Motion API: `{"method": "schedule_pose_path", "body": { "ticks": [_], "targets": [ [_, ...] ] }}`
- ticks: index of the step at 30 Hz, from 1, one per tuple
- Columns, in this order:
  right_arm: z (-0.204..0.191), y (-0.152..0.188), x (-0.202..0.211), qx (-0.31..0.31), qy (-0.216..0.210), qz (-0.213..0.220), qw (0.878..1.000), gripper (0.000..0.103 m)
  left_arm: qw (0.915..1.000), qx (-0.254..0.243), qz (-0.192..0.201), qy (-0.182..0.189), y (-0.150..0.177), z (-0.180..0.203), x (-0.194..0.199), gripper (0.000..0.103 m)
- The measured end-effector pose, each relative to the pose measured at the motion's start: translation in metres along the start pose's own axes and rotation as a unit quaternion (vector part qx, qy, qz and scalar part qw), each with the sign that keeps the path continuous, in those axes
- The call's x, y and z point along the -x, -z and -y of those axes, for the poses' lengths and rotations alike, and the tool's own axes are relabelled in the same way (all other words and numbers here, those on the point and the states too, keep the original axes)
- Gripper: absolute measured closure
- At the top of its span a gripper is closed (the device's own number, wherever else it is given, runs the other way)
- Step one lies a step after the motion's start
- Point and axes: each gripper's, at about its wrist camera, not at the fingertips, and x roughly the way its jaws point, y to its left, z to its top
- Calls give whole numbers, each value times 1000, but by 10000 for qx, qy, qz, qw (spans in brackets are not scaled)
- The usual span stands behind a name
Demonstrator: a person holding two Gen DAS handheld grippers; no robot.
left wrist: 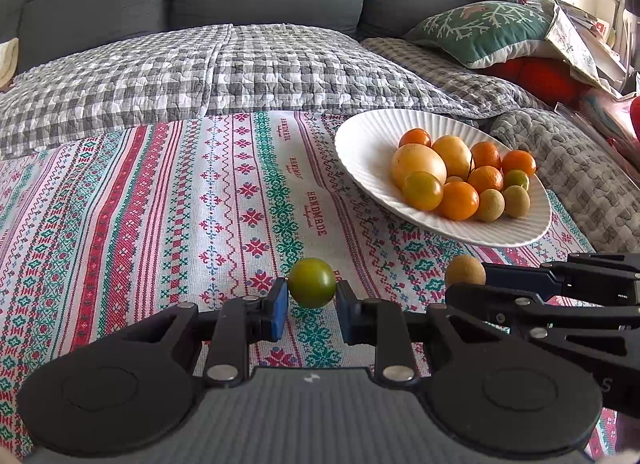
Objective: Organize fruits
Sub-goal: 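Carry the green tomato and brown fruit into the white bowl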
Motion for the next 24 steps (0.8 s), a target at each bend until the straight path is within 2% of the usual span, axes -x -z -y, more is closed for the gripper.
{"method": "schedule_pose_path", "body": {
  "ticks": [7,16,24],
  "targets": [
    [13,-4,17,-229,-99,149,9996,81,9999,55,39,145,-3,5,7,81],
    [40,-14,33,-648,48,439,9969,81,9993,114,203,277,-15,22,12,81],
    [66,-30,34,-1011,-11,714,9923,81,9997,-2,179,193,-40,32,-8,81]
  ]
}}
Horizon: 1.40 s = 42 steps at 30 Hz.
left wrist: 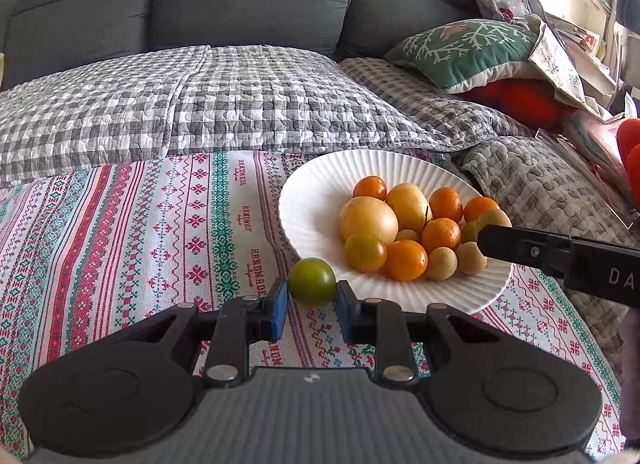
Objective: Organize fruits
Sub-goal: 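Carry the green tomato and brown fruit into the white bowl, then open both tools to release the fruits in the bowl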
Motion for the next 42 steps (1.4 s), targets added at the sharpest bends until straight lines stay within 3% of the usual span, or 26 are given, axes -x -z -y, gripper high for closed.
{"method": "schedule_pose_path", "body": {
  "ticks": [16,28,35,38,42],
  "targets": [
    [9,-7,-32,108,57,-92,9999,81,9992,-396,-16,100,-45,9,-59,81],
    [14,-9,-44,45,159,-123,9998,81,9990,-9,-166,411,-66,7,-88,80],
    [15,-10,-46,6,148,-91,9998,77,9991,-1,-157,405,-67,10,-90,79],
    [15,-11,-45,-19,161,-64,9998,71,9993,-1,-105,350,-67,10,-88,73],
    [18,-11,-41,-34,175,-40,9998,66,9996,-29,-38,289,-65,9,-78,56]
  ]
}}
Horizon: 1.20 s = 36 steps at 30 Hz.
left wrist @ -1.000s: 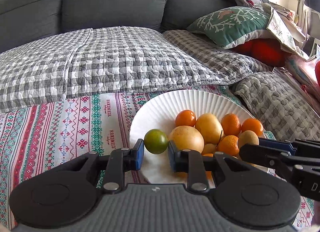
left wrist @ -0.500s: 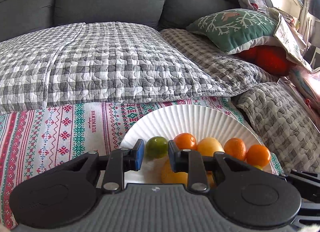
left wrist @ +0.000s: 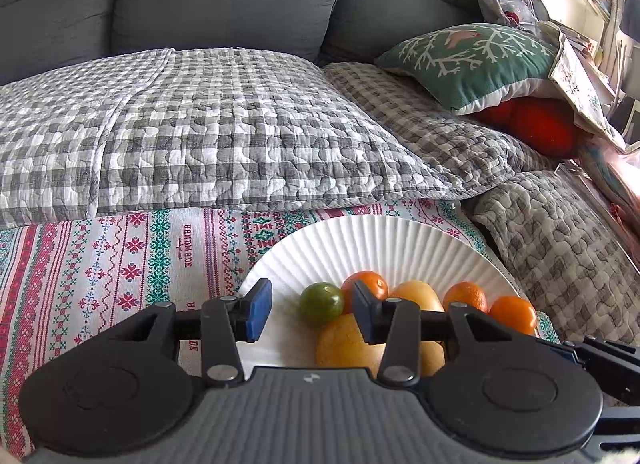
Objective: Organize fruits
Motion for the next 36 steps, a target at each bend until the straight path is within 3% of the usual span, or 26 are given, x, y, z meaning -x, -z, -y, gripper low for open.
{"method": "schedule_pose_path", "body": {
  "ticks": [10,18,25,36],
  "targets": [
    [10,-3,33,-22,46,185,9998,46,9997,-106,74,-210,18,5,39,24],
    [18,0,59,-53,328,308,9990,32,9988,-214,81,-423,41,16,74,8],
    [13,19,78,269,778,80,9966,20,9977,-63,-111,-671,73,23,106,3],
    [-8,52,110,29,1060,-483,9932,9,9911,35,-741,-1108,130,34,141,3]
  ]
}}
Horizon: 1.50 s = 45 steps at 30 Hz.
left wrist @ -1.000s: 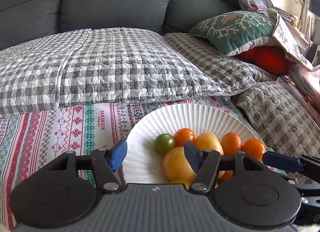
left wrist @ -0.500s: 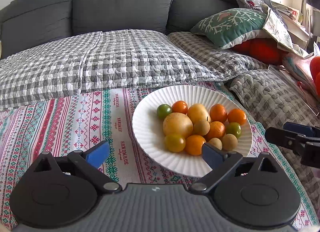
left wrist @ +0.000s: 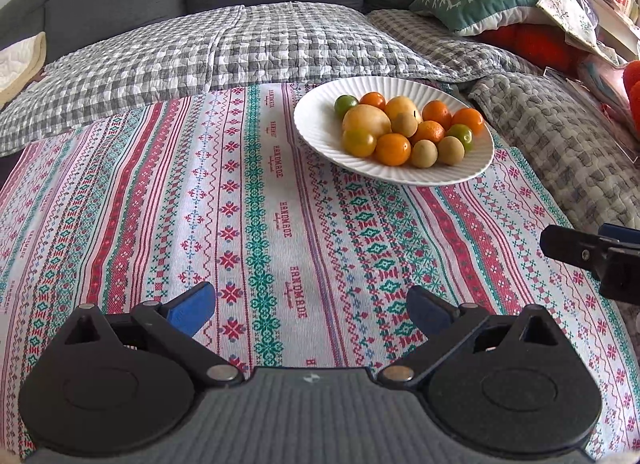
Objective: Organize fruits
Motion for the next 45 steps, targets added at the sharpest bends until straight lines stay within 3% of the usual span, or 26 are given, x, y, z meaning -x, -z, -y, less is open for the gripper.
{"method": "schedule_pose_path", "body": {
  "ticks": [11,20,27,45],
  "targets": [
    [-36,11,19,676,305,24,9972,1,9996,25,40,-295,14,10,21,4],
    [-38,5,8,759,239,-184,9967,0,9992,14,-37,-390,12,8,12,4],
    [-35,0,5,701,306,-207,9969,0,9984,320,-265,-377,10,-3,2,4],
    [-32,-4,11,596,383,-87,9974,0,9982,392,-75,-449,9,1,13,4]
  ]
}}
